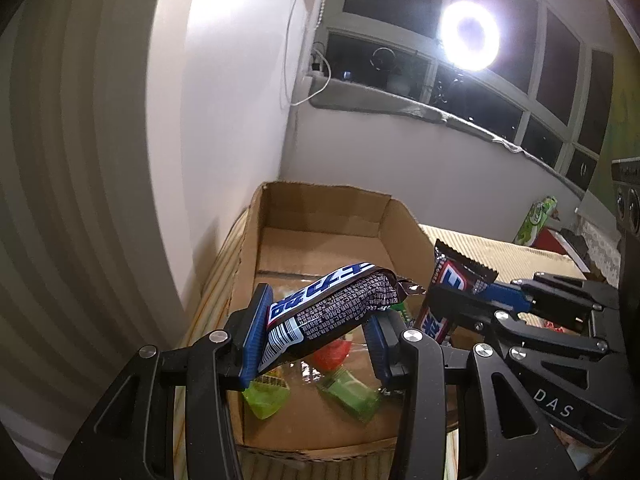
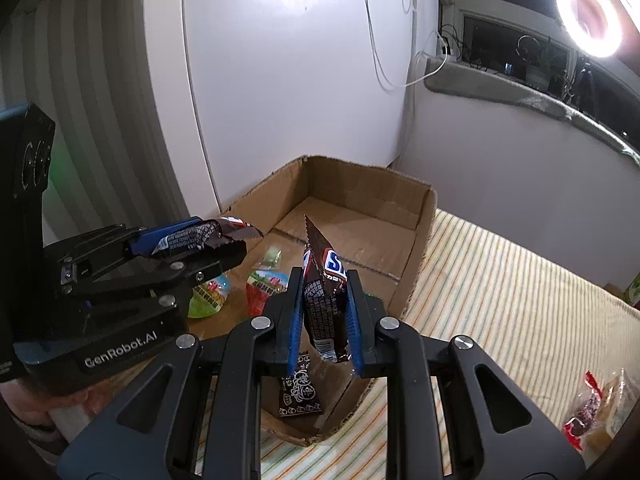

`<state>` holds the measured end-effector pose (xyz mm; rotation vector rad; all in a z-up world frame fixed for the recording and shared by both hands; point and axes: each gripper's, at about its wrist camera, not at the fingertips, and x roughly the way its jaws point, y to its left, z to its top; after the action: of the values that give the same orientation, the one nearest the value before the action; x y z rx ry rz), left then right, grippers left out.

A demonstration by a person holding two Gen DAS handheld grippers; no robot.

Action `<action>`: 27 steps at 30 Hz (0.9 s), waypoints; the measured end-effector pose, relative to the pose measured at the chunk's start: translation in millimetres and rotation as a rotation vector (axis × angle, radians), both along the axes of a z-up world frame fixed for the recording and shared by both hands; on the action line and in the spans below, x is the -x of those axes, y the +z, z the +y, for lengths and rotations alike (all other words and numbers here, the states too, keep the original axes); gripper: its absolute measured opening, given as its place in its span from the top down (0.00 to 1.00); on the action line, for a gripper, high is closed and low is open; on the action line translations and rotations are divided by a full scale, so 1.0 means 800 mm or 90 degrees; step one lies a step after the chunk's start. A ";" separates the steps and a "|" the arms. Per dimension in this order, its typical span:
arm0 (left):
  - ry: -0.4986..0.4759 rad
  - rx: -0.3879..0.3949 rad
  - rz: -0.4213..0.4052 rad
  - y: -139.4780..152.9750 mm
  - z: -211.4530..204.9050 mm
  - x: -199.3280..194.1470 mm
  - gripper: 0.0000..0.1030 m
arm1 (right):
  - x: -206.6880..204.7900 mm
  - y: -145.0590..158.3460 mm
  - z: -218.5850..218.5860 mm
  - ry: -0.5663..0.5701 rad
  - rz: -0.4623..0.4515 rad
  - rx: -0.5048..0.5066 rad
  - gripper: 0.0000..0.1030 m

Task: Organize snacks
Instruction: 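Carry both Snickers bars into the cardboard box and open both tools, then move both tools back toward the red-wrapped candies by the bread bag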

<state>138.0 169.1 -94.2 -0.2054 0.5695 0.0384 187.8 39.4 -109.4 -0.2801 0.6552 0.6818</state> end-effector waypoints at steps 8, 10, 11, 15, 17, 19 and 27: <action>-0.003 -0.017 -0.020 0.011 -0.003 0.006 0.59 | -0.003 -0.011 0.002 -0.004 0.008 -0.002 0.81; 0.000 -0.019 -0.014 0.007 -0.001 0.001 0.58 | -0.008 -0.020 0.005 -0.004 0.016 0.003 0.80; -0.001 -0.023 -0.009 0.004 -0.001 -0.002 0.55 | -0.011 -0.024 0.006 -0.005 0.021 0.008 0.80; 0.033 -0.047 0.001 0.001 0.001 -0.006 0.35 | -0.010 -0.024 0.003 -0.009 0.019 0.009 0.72; 0.038 -0.037 -0.007 0.006 0.004 -0.001 0.29 | -0.002 -0.018 0.001 -0.012 0.005 0.016 0.63; 0.039 -0.036 -0.013 0.013 0.002 0.005 0.28 | 0.011 -0.008 -0.003 -0.008 -0.005 0.012 0.63; 0.040 -0.041 -0.051 0.045 -0.014 0.058 0.22 | 0.075 0.022 -0.012 -0.002 -0.043 0.002 0.48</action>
<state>91.3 158.2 -58.5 -0.1608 0.4811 0.1085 127.4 29.7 -91.6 -0.3028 0.5928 0.6656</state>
